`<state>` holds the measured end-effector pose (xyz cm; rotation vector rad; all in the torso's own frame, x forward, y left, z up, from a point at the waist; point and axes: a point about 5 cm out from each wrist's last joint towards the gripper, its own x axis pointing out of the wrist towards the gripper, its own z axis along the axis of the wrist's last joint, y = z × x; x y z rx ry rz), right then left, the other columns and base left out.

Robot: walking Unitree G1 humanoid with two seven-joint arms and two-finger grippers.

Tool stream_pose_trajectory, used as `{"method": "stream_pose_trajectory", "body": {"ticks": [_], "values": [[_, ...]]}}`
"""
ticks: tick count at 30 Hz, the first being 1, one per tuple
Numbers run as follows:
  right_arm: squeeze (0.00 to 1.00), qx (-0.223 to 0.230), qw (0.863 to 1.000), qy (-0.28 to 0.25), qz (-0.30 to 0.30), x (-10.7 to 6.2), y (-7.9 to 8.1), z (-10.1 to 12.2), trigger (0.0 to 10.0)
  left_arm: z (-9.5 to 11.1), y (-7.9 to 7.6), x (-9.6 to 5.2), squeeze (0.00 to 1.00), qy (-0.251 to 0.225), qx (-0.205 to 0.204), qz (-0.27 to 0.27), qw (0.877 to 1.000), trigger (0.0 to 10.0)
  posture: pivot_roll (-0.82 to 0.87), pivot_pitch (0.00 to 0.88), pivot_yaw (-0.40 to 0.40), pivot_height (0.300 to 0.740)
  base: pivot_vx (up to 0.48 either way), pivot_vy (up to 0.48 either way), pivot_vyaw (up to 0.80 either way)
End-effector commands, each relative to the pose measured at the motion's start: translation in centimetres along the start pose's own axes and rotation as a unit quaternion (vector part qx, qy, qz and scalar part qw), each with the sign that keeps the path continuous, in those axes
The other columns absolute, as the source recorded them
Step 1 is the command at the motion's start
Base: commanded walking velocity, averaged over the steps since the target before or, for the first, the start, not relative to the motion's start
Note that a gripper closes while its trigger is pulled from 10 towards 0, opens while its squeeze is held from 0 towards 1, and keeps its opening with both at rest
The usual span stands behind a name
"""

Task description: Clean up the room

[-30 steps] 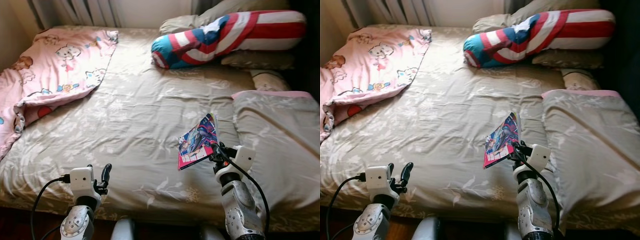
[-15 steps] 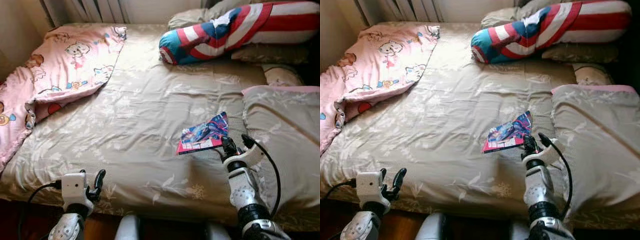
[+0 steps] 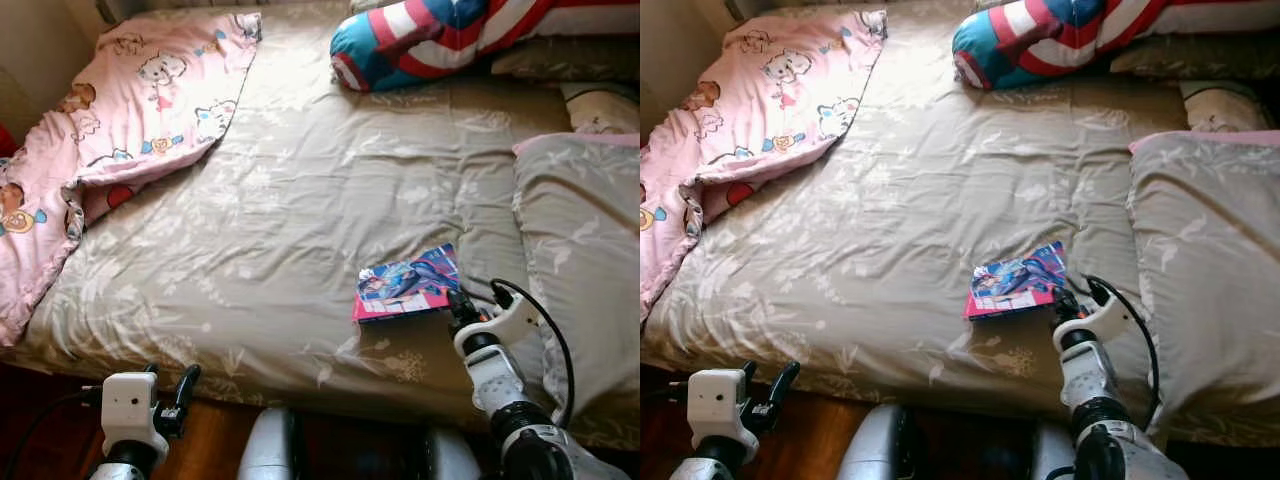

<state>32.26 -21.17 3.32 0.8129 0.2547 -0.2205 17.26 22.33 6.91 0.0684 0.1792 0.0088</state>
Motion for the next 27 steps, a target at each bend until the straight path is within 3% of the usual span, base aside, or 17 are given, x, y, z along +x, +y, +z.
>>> {"method": "stream_pose_trajectory", "body": {"ticks": [1, 5, 10, 14, 16, 25, 26, 27], "values": [[0.0, -0.003, 0.999, 0.005, -0.035, -0.5, -1.3, -0.6, 10.0, -0.2, 0.4, -0.8, 0.0, 0.019, 0.006, 0.004, 1.0, 10.0, 0.21, 0.37, 0.131, 0.653, 0.0, 0.0, 0.0], [0.0, -0.009, 0.998, 0.008, -0.063, -0.8, -2.2, -0.7, 10.0, -0.1, 0.5, -1.4, 0.0, 0.024, 0.007, 0.005, 1.0, 10.0, 0.22, 0.381, 0.136, 0.653, 0.0, 0.0, 0.0], [0.0, 0.021, 0.993, 0.005, -0.112, -1.3, -3.5, -0.8, 10.0, -0.3, 0.7, -2.0, 0.0, 0.037, 0.009, 0.006, 0.999, 10.0, 0.22, 0.396, 0.135, 0.653, 0.0, 0.0, 0.0], [0.0, 0.021, 0.993, 0.01, -0.118, -1.4, -3.6, -1.1, 10.0, -0.2, 0.7, -2.1, 0.0, 0.04, 0.009, 0.007, 0.999, 10.0, 0.22, 0.398, 0.137, 0.653, 0.0, 0.0, 0.0], [0.0, -0.004, 0.99, 0.029, -0.137, -1.7, -4.1, -1.7, 10.0, -0.1, 0.6, -2.1, 0.0, 0.041, 0.008, 0.006, 0.999, 10.0, 0.23, 0.401, 0.136, 0.653, 0.0, 0.0, 0.0], [0.0, 0.001, 0.989, 0.032, -0.144, -2.0, -4.5, -2.1, 10.0, 0.0, 0.6, -1.7, 0.0, 0.039, 0.008, 0.006, 0.999, 10.0, 0.23, 0.402, 0.137, 0.653, 0.0, 0.0, 0.0], [0.19, 0.002, 0.989, 0.03, -0.142, -2.0, -4.5, -2.0, 10.0, 0.0, 0.6, -1.6, 0.0, 0.04, 0.008, 0.007, 0.999, 10.0, 0.23, 0.4, 0.137, 0.653, 0.0, 0.0, 0.0], [0.59, 0.001, 0.99, 0.03, -0.141, -1.9, -4.4, -1.9, 10.0, 0.0, 0.6, -1.6, 0.0, 0.04, 0.008, 0.007, 0.999, 10.0, 0.23, 0.403, 0.135, 0.653, 0.0, 0.0, 0.0]]}}
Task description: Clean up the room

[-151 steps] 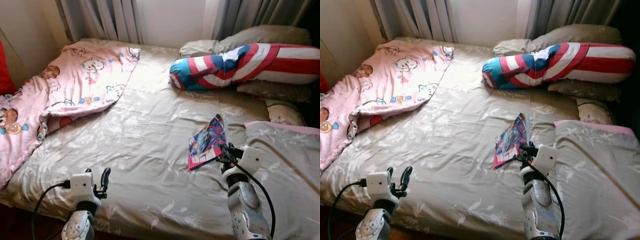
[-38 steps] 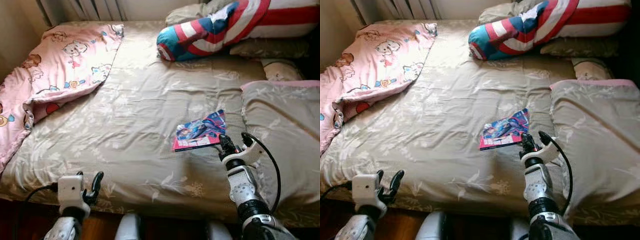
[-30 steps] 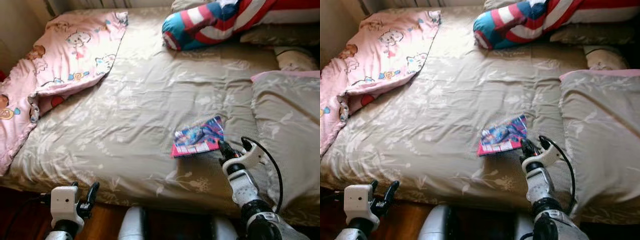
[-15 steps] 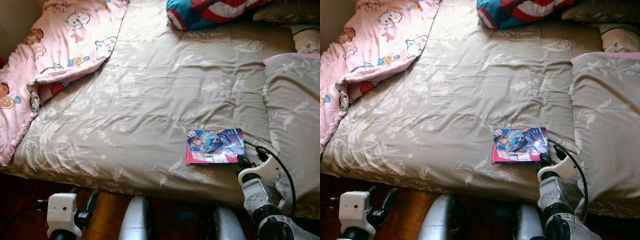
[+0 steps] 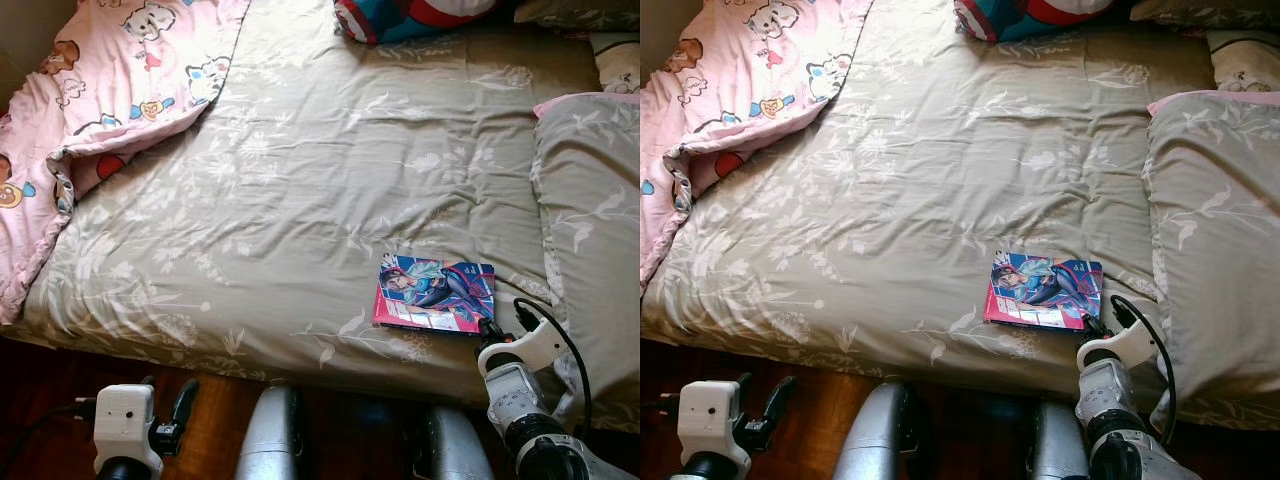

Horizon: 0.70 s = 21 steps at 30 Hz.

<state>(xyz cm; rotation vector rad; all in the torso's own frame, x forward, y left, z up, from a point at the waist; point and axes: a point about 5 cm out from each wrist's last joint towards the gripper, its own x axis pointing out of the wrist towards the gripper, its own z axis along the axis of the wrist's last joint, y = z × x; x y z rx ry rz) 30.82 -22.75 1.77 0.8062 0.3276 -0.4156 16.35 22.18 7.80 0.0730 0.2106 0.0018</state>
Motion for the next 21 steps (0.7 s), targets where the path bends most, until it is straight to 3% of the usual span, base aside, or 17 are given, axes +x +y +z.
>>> {"method": "stream_pose_trajectory", "body": {"ticks": [1, 2, 14, 15, 16, 17, 19, 20, 21], "values": [[0.68, -0.013, 0.999, 0.031, -0.04, -0.8, -2.1, -1.8, 10.0, -0.7, 0.7, -0.6, 0.0, 0.025, 0.005, 0.011, 1.0, 10.0, 0.23, 0.403, 0.135, 0.653, 0.0, 0.0, 0.0], [1.0, -0.013, 0.999, 0.03, -0.038, -0.7, -2.0, -1.7, 10.0, -0.7, 0.7, -0.5, 0.0, 0.025, 0.005, 0.011, 1.0, 10.0, 0.23, 0.401, 0.135, 0.653, 0.0, 0.0, 0.0], [1.0, -0.019, 0.999, -0.005, -0.035, -0.2, -1.4, 0.3, 10.0, -1.1, 0.1, 0.2, 0.0, 0.027, -0.003, 0.008, 1.0, 10.0, 0.22, 0.381, 0.123, 0.653, 0.0, 0.0, 0.0], [0.89, -0.024, 0.999, -0.01, -0.027, -0.1, -1.1, 0.6, 10.0, -1.2, 0.0, 0.4, 0.0, 0.026, -0.004, 0.008, 1.0, 10.0, 0.21, 0.377, 0.12, 0.653, 0.0, 0.0, 0.0], [0.31, -0.029, 0.999, -0.015, -0.019, 0.0, -0.8, 0.8, 10.0, -1.2, 0.0, 0.5, 0.0, 0.025, -0.004, 0.008, 1.0, 10.0, 0.21, 0.374, 0.119, 0.653, 0.0, 0.0, 0.0], [0.0, -0.032, 0.999, -0.018, -0.011, 0.0, -0.6, 0.9, 10.0, -1.2, 0.0, 0.7, 0.0, 0.025, -0.005, 0.008, 1.0, 10.0, 0.2, 0.364, 0.115, 0.653, 0.0, 0.0, 0.0], [0.0, -0.037, 0.999, -0.021, -0.001, 0.1, -0.3, 1.0, 10.0, -1.3, 0.0, 0.8, 0.0, 0.024, -0.006, 0.009, 1.0, 10.0, 0.2, 0.36, 0.113, 0.653, 0.0, 0.0, 0.0], [0.0, -0.108, 0.993, -0.028, 0.032, 0.0, 0.4, 0.8, 10.0, -1.6, 0.1, 1.3, 0.0, 0.024, -0.011, 0.015, 1.0, 10.0, 0.18, 0.344, 0.101, 0.653, 0.0, 0.0, 0.0], [0.0, -0.108, 0.993, -0.028, 0.032, 0.0, 0.4, 0.8, 10.0, -1.6, 0.1, 1.3, 0.0, 0.024, -0.011, 0.015, 1.0, 10.0, 0.18, 0.344, 0.101, 0.653, 0.0, 0.0, 0.0]]}}
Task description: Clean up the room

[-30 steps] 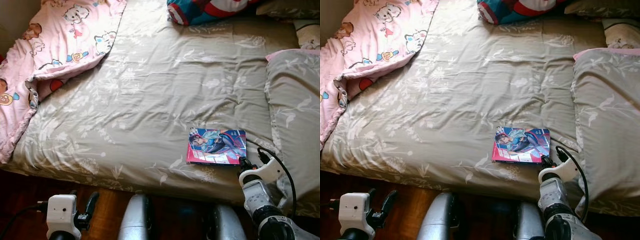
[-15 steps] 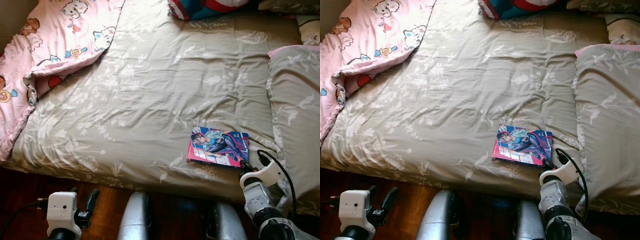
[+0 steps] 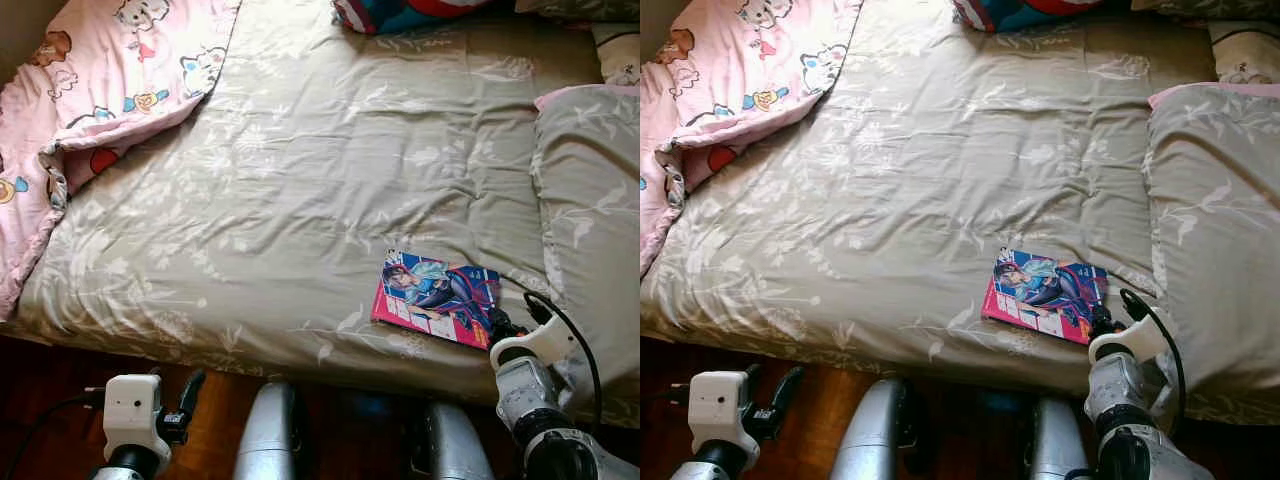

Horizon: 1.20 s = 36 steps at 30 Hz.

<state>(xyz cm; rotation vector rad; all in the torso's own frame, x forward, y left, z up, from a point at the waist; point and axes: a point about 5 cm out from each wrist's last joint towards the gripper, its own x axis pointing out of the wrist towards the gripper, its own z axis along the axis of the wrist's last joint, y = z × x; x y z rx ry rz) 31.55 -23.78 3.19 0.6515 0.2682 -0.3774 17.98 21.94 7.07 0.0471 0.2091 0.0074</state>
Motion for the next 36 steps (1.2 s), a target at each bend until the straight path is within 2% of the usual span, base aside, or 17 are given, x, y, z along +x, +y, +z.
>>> {"method": "stream_pose_trajectory", "body": {"ticks": [1, 2, 4, 5, 6, 7, 12, 13, 15, 17, 18, 19, 21, 23, 28, 32, 36], "values": [[0.0, -0.082, 0.996, 0.005, 0.038, -0.4, 0.5, -1.2, 10.0, -1.5, 0.5, 0.0, 0.0, 0.025, -0.001, 0.017, 1.0, 10.0, 0.17, 0.332, 0.096, 0.653, 0.0, 0.0, 0.0], [0.0, -0.082, 0.996, 0.005, 0.038, -0.4, 0.5, -1.2, 10.0, -1.5, 0.5, 0.0, 0.0, 0.025, -0.001, 0.017, 1.0, 10.0, 0.17, 0.332, 0.096, 0.653, 0.0, 0.0, 0.0], [0.0, -0.129, 0.99, -0.005, 0.061, -0.9, 0.5, -1.6, 10.0, -1.9, 0.5, 1.1, 0.0, 0.026, -0.015, 0.023, 0.999, 10.0, 0.14, 0.306, 0.086, 0.653, 0.0, 0.0, 0.0], [0.0, -0.129, 0.99, -0.005, 0.061, -0.9, 0.5, -1.6, 10.0, -1.9, 0.5, 1.1, 0.0, 0.026, -0.015, 0.023, 0.999, 10.0, 0.14, 0.306, 0.086, 0.653, 0.0, 0.0, 0.0], [0.0, -0.166, 0.983, -0.01, 0.072, -1.2, 0.3, -1.9, 10.0, -2.1, 0.3, 1.9, 0.0, 0.026, -0.024, 0.023, 0.999, 10.0, 0.12, 0.285, 0.078, 0.653, 0.0, 0.0, 0.0], [0.0, -0.179, 0.981, -0.012, 0.079, -1.4, 0.1, -2.2, 10.0, -2.2, 0.2, 2.3, 0.0, 0.026, -0.029, 0.022, 0.999, 10.0, 0.12, 0.285, 0.078, 0.653, 0.0, 0.0, 0.0], [0.0, -0.199, 0.975, -0.014, 0.096, -2.4, -0.7, -3.3, 10.0, -3.0, -0.1, 3.8, 0.0, 0.033, -0.043, 0.02, 0.998, 10.0, 0.07, 0.241, 0.064, 0.653, 0.0, 0.0, 0.0], [0.0, -0.197, 0.976, -0.004, 0.09, -3.2, -1.5, -4.4, 10.0, -4.0, -0.5, 4.7, 0.0, 0.047, -0.046, 0.015, 0.998, 10.0, 0.04, 0.201, 0.052, 0.653, 0.0, 0.0, 0.0], [0.0, -0.196, 0.977, 0.002, 0.085, -3.3, -1.8, -4.7, 10.0, -4.3, -0.6, 5.1, 0.0, 0.052, -0.047, 0.013, 0.997, 10.0, 0.03, 0.193, 0.051, 0.653, 0.0, 0.0, 0.0], [0.0, -0.22, 0.973, 0.026, 0.061, -4.1, -3.0, -6.0, 10.0, -5.3, -1.2, 6.0, 0.0, 0.072, -0.05, 0.003, 0.996, 10.0, 0.02, 0.154, 0.044, 0.661, 0.0, 0.0, 0.0], [0.0, -0.215, 0.974, 0.033, 0.055, -4.5, -3.4, -6.6, 10.0, -5.7, -1.2, 6.2, 0.0, 0.08, -0.05, 0.003, 0.996, 10.0, 0.02, 0.129, 0.042, 0.666, 0.0, 0.0, 0.0], [0.0, -0.209, 0.976, 0.055, 0.036, -5.2, -4.3, -7.7, 10.0, -6.6, -1.1, 6.3, 0.0, 0.095, -0.051, 0.005, 0.994, 10.0, 0.01, 0.116, 0.038, 0.676, 0.0, 0.0, 0.0], [0.0, -0.211, 0.975, 0.065, 0.028, -5.4, -4.6, -8.0, 10.0, -6.9, -1.1, 6.3, 0.0, 0.101, -0.052, 0.006, 0.993, 10.0, 0.01, 0.111, 0.036, 0.681, 0.0, 0.0, 0.0], [0.0, -0.216, 0.971, 0.102, 0.013, -5.9, -5.2, -9.2, 10.0, -7.7, -1.1, 6.6, 0.0, 0.124, -0.048, 0.005, 0.991, 10.0, 0.0, 0.079, 0.026, 0.696, 0.0, 0.0, 0.0], [0.0, -0.249, 0.951, 0.184, -0.004, -7.2, -6.6, -11.2, 10.0, -10.1, -1.1, 6.0, 0.0, 0.188, -0.045, 0.014, 0.981, 10.0, 0.0, 0.041, 0.018, 0.731, 0.0, 0.0, 0.0], [0.0, -0.247, 0.949, 0.196, -0.02, -7.3, -7.1, -11.2, 10.0, -11.4, -1.4, 5.6, 0.0, 0.23, -0.041, 0.008, 0.972, 10.0, 0.01, 0.02, 0.014, 0.74, 0.0, 0.0, 0.0], [0.0, -0.245, 0.944, 0.219, -0.028, -7.6, -7.3, -11.8, 10.0, -13.2, -1.3, 4.3, 0.0, 0.291, -0.023, 0.008, 0.957, 10.0, -0.01, 0.0, 0.019, 0.74, 0.0, 0.0, 0.0]]}}
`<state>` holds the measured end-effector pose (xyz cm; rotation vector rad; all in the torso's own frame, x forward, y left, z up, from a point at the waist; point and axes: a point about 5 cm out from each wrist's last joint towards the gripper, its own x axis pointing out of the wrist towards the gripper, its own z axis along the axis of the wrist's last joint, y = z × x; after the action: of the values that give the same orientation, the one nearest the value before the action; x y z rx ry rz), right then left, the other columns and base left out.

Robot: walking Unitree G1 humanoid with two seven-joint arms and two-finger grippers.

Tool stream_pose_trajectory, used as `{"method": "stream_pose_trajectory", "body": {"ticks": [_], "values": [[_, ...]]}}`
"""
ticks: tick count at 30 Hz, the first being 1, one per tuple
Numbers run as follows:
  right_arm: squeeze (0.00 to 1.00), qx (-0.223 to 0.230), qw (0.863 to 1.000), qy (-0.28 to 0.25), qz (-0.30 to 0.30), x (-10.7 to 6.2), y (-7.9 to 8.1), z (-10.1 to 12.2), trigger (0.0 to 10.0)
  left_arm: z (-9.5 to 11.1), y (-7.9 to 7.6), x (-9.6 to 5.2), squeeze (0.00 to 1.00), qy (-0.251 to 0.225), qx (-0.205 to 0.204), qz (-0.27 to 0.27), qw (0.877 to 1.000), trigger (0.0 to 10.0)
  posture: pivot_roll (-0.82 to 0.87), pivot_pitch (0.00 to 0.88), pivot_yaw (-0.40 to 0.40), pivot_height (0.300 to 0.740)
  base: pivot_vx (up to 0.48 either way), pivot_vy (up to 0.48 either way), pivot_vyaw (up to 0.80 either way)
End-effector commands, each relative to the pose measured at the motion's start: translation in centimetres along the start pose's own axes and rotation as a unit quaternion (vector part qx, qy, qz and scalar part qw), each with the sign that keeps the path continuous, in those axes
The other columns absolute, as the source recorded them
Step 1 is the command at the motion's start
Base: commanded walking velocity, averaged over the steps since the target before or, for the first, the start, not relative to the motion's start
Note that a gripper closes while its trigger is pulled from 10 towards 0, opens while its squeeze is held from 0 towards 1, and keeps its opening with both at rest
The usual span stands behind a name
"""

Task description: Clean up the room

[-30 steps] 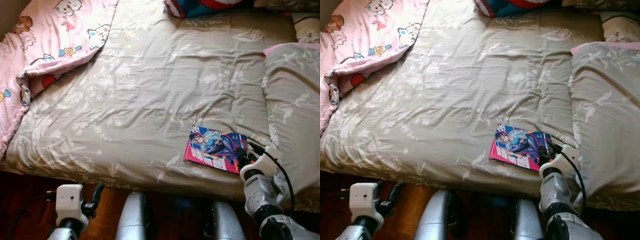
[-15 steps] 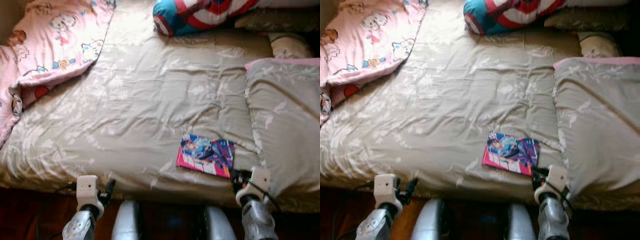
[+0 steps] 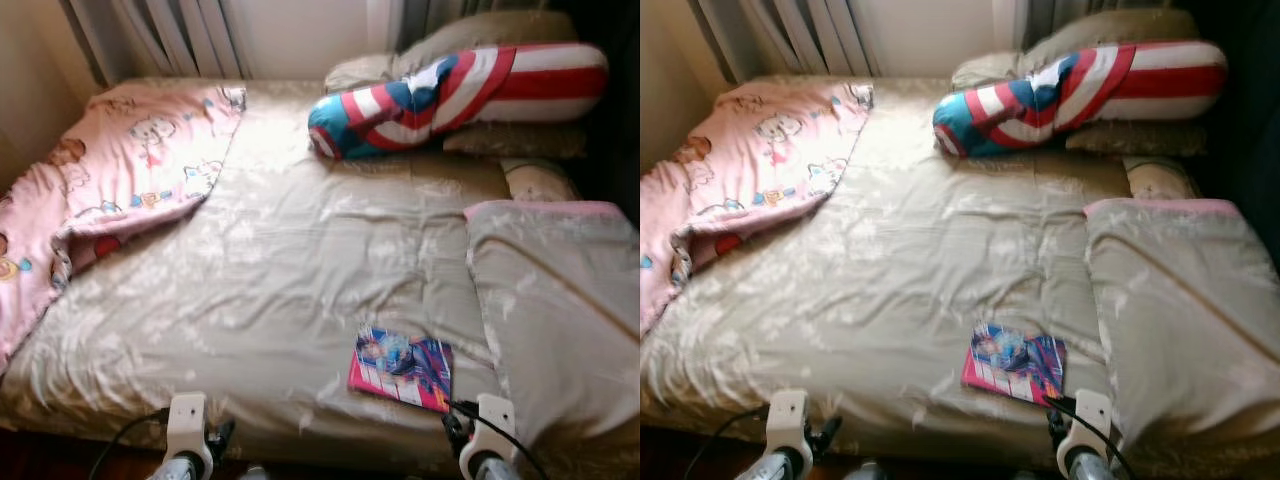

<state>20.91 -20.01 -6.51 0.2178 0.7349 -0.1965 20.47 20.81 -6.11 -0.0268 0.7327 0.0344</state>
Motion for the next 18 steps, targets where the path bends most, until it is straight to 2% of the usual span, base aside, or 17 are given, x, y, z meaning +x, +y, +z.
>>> {"method": "stream_pose_trajectory", "body": {"ticks": [1, 5, 10, 13, 18], "values": [[0.0, 0.004, 1.0, 0.027, -0.003, -0.2, 0.1, -1.1, 10.0, -1.6, 0.8, -0.4, 0.0, 0.044, 0.011, 0.016, 0.999, 10.0, -0.02, 0.0, 0.022, 0.74, 0.0, 0.0, 0.0], [0.0, 0.02, 0.999, 0.041, -0.008, -0.3, 0.3, -1.8, 10.0, -2.4, 1.2, -0.6, 0.0, 0.06, 0.001, 0.03, 0.998, 10.0, -0.02, 0.0, 0.021, 0.74, 0.0, 0.0, 0.0], [0.0, 0.013, 0.998, 0.058, -0.006, -0.6, 0.5, -2.7, 10.0, -2.6, 1.5, -0.7, 0.0, 0.059, -0.008, 0.036, 0.998, 10.0, -0.02, 0.0, 0.012, 0.74, 0.0, 0.0, 0.0], [0.0, -0.005, 0.997, 0.071, 0.003, -0.8, 0.7, -3.2, 10.0, -3.4, 1.5, -1.0, 0.0, 0.08, 0.001, 0.034, 0.996, 10.0, -0.02, 0.0, 0.011, 0.74, 0.0, 0.0, 0.0], [0.0, -0.009, 0.997, 0.078, 0.002, -1.0, 0.6, -3.9, 10.0, -5.1, 1.4, -1.6, 0.0, 0.119, 0.02, 0.033, 0.992, 10.0, -0.04, 0.0, 0.015, 0.74, 0.0, 0.0, 0.0]]}}
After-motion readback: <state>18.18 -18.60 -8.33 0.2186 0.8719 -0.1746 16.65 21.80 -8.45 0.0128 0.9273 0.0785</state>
